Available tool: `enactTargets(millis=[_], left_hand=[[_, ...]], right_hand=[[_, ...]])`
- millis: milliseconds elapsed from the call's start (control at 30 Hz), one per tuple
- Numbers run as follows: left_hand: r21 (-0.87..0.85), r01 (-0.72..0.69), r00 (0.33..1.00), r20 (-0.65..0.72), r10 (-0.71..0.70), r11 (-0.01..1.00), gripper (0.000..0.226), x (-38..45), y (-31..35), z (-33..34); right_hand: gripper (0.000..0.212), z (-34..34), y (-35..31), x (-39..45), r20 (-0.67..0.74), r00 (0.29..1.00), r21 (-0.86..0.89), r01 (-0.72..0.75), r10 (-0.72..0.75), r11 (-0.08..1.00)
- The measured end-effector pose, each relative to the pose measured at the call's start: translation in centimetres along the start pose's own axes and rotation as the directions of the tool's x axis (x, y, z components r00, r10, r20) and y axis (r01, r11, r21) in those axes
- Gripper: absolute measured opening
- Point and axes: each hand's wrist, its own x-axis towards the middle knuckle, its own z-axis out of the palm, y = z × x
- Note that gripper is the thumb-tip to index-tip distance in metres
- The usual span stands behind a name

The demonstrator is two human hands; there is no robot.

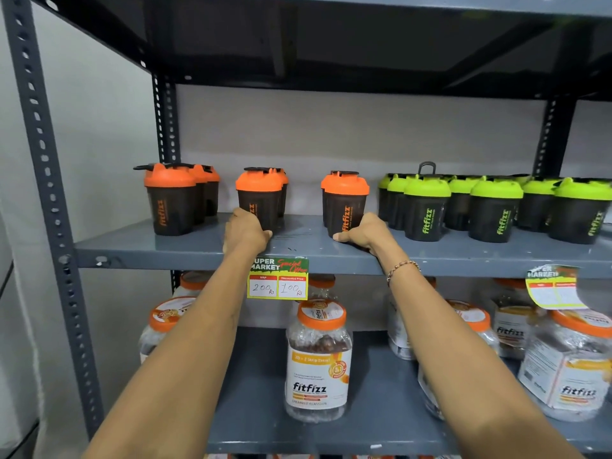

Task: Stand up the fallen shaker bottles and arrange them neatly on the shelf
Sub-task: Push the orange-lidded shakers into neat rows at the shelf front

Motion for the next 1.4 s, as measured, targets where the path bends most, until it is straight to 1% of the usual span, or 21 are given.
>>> enactTargets(millis=[67, 300, 567, 767, 967, 1033, 1167, 1400], left_hand=[[0.024, -0.015, 1.000, -0.006, 0.015, 1.000, 0.068, -0.06, -0.05, -0.02], [0.093, -0.040, 0.999, -0.006, 0.041, 0.995, 0.068, -0.09, -0.19, 0.00], [0.033, 0.030, 0.999, -0.029, -0.029, 0.999, 0.071, -0.18, 0.11, -0.13], [0.056, 0.023, 0.999, -0.031, -0.022, 0.998, 0.071, -0.14, 0.04, 0.00], [0.056, 0.020, 0.999, -0.027, -0.019, 0.998, 0.071, -0.10, 0.00, 0.09], [0.054, 0.023, 0.999, -0.028, -0.022, 0.998, 0.071, -0.02, -0.01, 0.13], [0.064, 0.027, 0.999, -0.027, -0.025, 0.998, 0.070, 0.08, 0.07, 0.21], [0.065, 0.034, 0.999, -0.024, -0.032, 0.997, 0.071, 0.28, 0.13, 0.23]], right_hand=[[0.057, -0.04, -0.06, -0.09, 0.004, 1.000, 0.010, -0.009, 0.009, 1.000], [0.065, -0.02, -0.36, -0.34, -0.004, 1.000, -0.001, -0.012, 0.012, 1.000], [0.062, 0.18, -0.20, 0.03, 0.002, 1.000, -0.019, -0.012, 0.012, 1.000], [0.061, 0.23, -0.09, 0.18, 0.001, 1.000, 0.002, -0.012, 0.012, 1.000], [0.064, 0.27, -0.01, 0.11, -0.007, 1.000, -0.001, 0.000, 0.000, 1.000], [0.063, 0.30, -0.03, 0.12, -0.003, 1.000, -0.008, 0.001, -0.001, 1.000], [0.070, 0.28, 0.03, 0.20, -0.011, 1.000, -0.021, -0.009, 0.009, 1.000], [0.070, 0.36, 0.01, 0.24, -0.001, 1.000, -0.056, 0.007, -0.007, 0.998]])
